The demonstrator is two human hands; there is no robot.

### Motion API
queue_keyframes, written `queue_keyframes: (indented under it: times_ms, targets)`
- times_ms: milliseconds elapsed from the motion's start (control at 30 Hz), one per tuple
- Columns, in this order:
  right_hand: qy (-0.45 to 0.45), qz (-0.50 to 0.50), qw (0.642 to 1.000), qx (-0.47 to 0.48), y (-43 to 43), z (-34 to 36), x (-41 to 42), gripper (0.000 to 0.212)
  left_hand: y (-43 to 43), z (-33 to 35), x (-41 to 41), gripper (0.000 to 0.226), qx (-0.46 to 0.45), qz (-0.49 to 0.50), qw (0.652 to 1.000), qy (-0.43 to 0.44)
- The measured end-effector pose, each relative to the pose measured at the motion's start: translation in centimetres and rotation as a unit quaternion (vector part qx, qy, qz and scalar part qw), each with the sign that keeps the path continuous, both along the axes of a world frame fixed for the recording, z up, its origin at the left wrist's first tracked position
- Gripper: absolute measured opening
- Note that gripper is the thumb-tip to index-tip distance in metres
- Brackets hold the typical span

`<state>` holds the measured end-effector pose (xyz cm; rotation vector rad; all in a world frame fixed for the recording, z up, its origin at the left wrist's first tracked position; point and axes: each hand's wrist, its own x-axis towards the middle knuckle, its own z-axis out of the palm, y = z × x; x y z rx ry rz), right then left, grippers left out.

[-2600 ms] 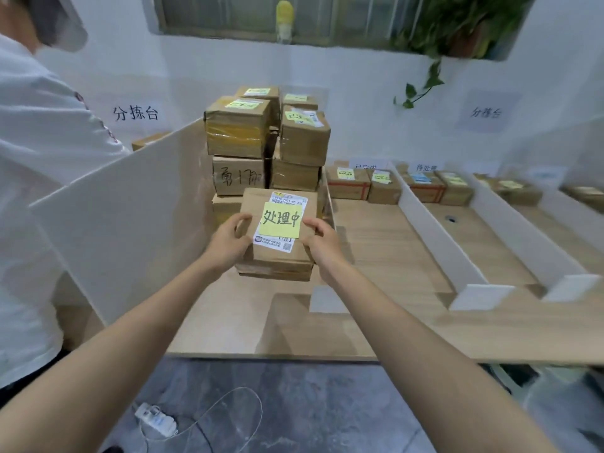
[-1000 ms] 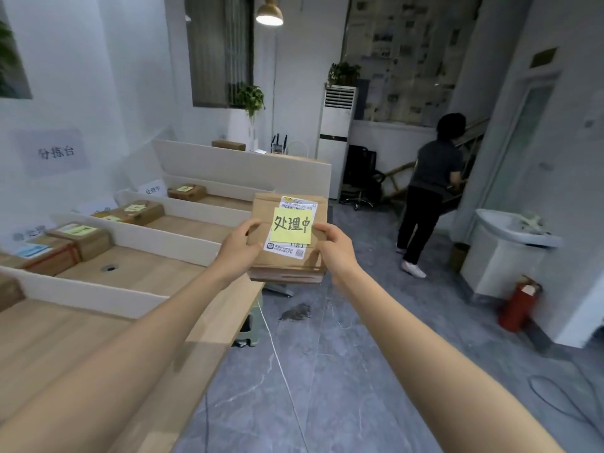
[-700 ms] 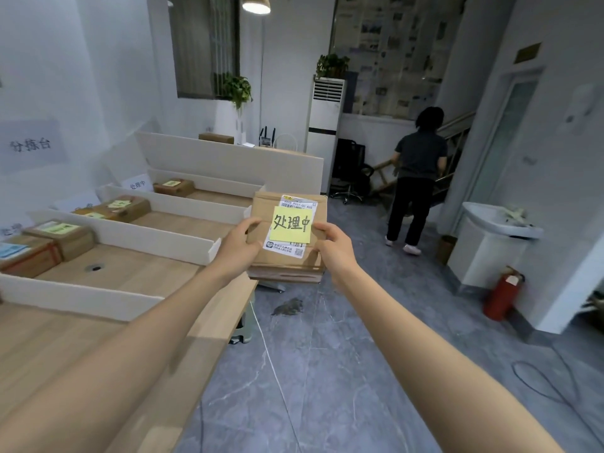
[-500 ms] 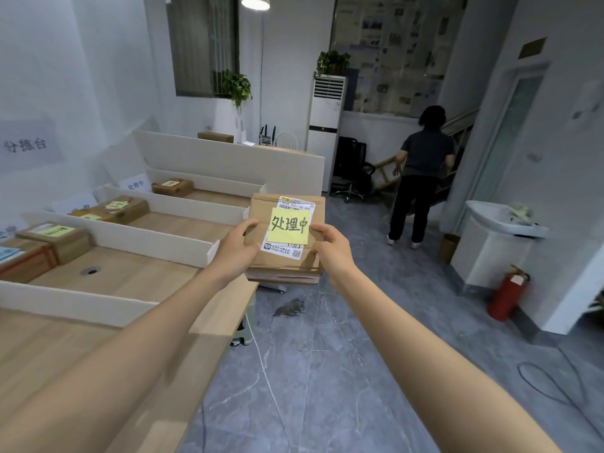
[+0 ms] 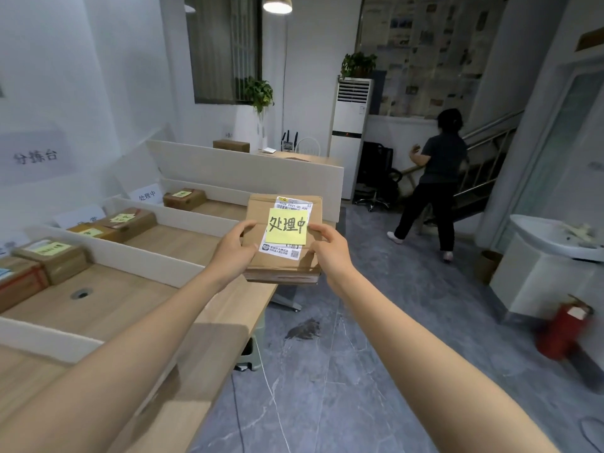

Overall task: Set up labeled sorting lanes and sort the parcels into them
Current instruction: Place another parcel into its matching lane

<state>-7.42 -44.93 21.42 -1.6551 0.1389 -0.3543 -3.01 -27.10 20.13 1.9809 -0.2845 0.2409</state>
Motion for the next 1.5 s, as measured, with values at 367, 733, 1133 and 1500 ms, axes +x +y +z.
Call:
queue_keyframes:
  times_ms: [367,733,1133,1500]
  targets:
    - [-0.003,0.06,0.998,0.018,-5.5,0.5,10.6,0.042,-5.0,0.4,9.2,0.05,0.0,0.047,0.999,-0.004]
    - [0.017,0.061,0.998,0.029,-8.7,-1.6,20.6,0.042,-8.1,-0.9,18.6,0.049,0.014,0.049,0.999,0.002]
    - [0.015,0.064,0.998,-0.001,-9.8,0.2,38.7,0.041,-9.1,0.2,36.6,0.049,0.008,0.054,0.999,-0.006]
    - [0.022,0.072,0.997,0.013,-10.8,0.8,51.8,0.04,-10.1,2.3,48.1,0.048,0.016,0.061,0.998,-0.001]
